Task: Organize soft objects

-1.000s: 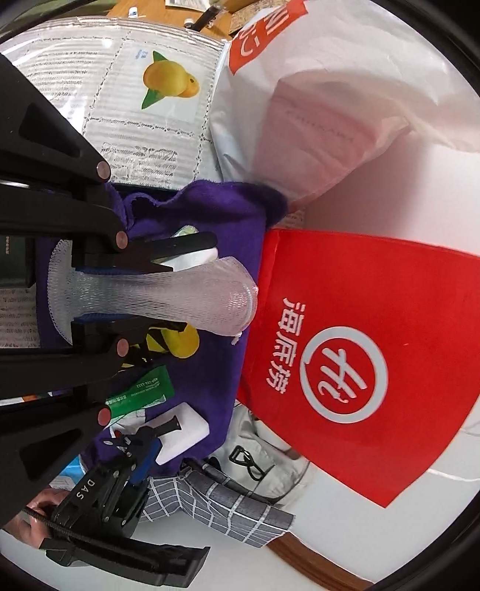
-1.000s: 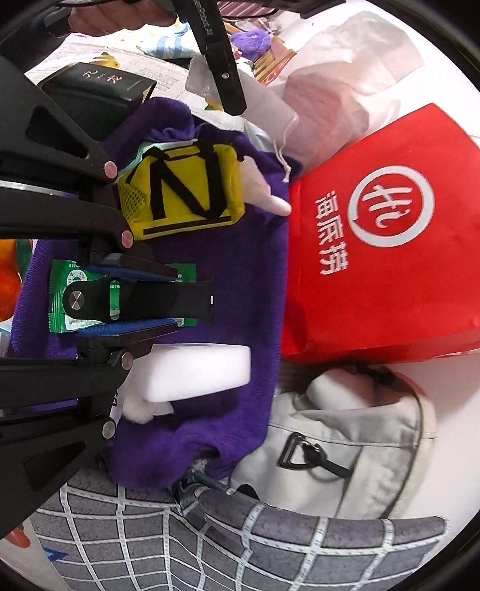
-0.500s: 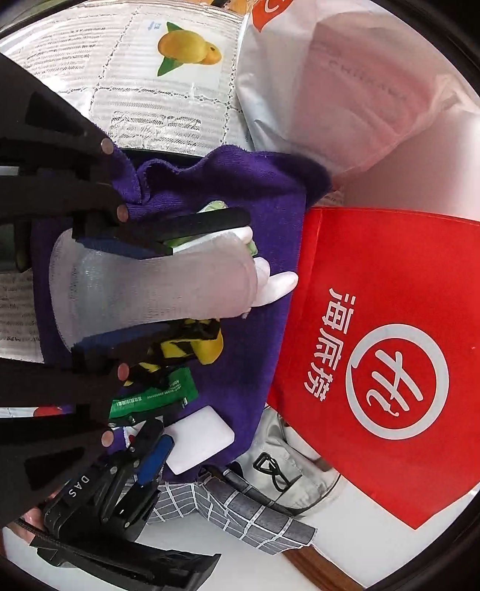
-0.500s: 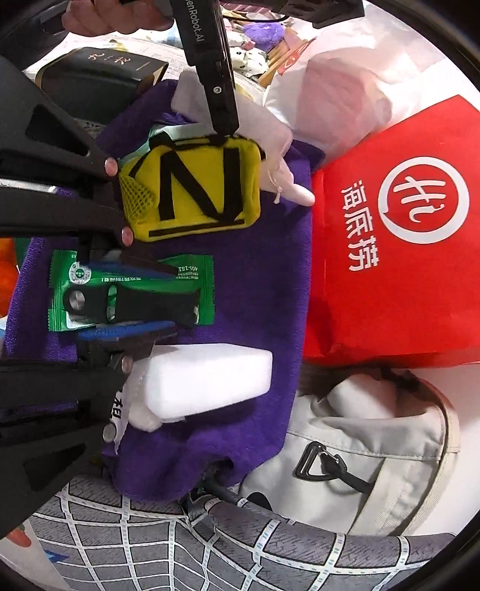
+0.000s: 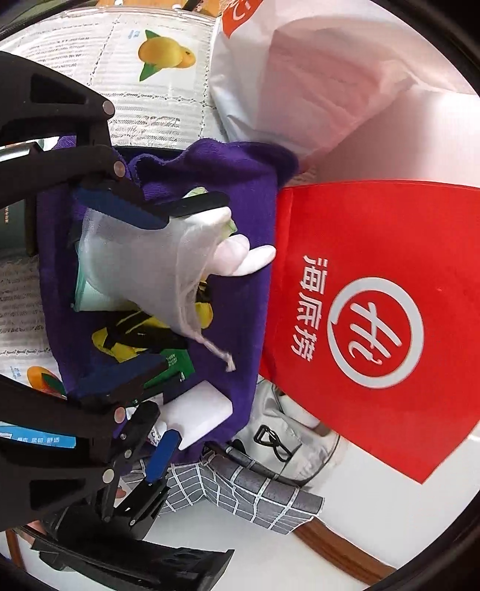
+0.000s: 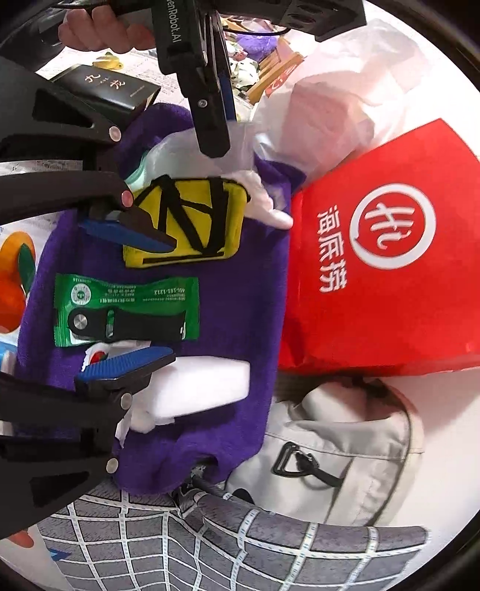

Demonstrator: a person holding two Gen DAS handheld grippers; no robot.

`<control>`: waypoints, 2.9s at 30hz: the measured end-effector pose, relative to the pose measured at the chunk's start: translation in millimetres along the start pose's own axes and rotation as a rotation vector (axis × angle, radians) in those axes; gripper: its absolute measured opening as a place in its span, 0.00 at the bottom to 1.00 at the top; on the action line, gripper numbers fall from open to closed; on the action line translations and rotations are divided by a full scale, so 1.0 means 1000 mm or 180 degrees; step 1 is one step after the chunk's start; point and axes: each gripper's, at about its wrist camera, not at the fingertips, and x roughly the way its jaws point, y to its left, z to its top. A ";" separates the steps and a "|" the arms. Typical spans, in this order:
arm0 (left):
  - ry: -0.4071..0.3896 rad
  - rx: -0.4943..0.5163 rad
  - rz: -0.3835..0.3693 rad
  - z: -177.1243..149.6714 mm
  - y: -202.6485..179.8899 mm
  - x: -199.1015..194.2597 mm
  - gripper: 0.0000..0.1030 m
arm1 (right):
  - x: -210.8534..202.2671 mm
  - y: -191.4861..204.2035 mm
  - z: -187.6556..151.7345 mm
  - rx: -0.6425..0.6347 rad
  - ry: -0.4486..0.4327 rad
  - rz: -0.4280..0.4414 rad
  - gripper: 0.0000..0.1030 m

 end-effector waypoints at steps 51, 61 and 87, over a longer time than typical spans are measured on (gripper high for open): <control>-0.0896 0.0096 0.0673 -0.263 -0.110 -0.295 0.89 | -0.321 0.085 -0.233 0.0292 -0.0754 -0.0645 1.00; -0.1005 0.0095 0.0696 -0.295 -0.112 -0.319 0.89 | -0.363 0.091 -0.264 0.0321 -0.0957 -0.0677 1.00; -0.1020 0.0193 0.0703 -0.310 -0.127 -0.323 0.89 | -0.372 0.100 -0.278 0.0228 -0.0988 -0.0749 1.00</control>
